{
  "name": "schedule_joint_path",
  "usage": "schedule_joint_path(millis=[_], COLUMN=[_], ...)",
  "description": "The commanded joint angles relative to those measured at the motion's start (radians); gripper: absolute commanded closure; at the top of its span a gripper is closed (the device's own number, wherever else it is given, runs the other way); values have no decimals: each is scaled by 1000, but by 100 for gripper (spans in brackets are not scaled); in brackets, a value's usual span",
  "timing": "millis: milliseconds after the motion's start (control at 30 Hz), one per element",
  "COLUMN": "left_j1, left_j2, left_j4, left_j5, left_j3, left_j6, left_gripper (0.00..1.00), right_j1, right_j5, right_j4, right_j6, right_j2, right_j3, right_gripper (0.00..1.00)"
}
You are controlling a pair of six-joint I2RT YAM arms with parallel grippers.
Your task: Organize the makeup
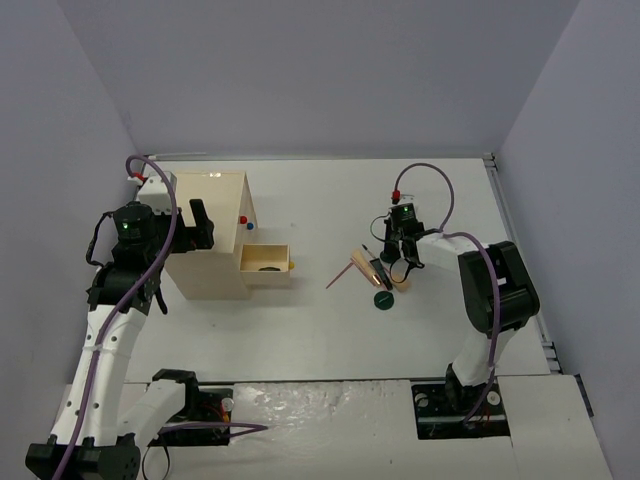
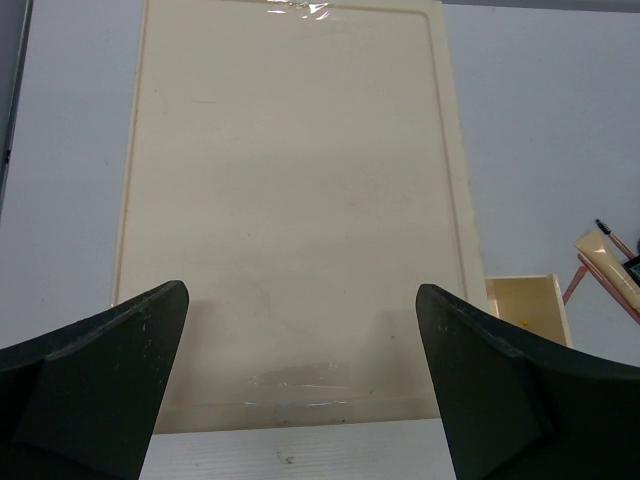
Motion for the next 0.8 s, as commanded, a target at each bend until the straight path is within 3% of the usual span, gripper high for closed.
schedule_joint_path(millis=[0, 300, 567, 767], left_j1=[6, 6, 6, 6], left_j2=[-7, -6, -6, 0], left_j4=[55, 55, 56, 58], left_j5=[8, 6, 2, 2], left_j3=[21, 21, 19, 18], left_j6=[-8, -7, -6, -7], left_gripper=[3, 3, 3, 3], right_j1=[4, 44, 247, 434], right_j5=[4, -9, -65, -169], right_j4=[-40, -34, 12, 111], right_j6=[6, -69, -210, -278], right_j2=[-19, -182, -330, -331], right_j3=[-4, 62, 191, 285], right_gripper=[100, 100, 100, 100])
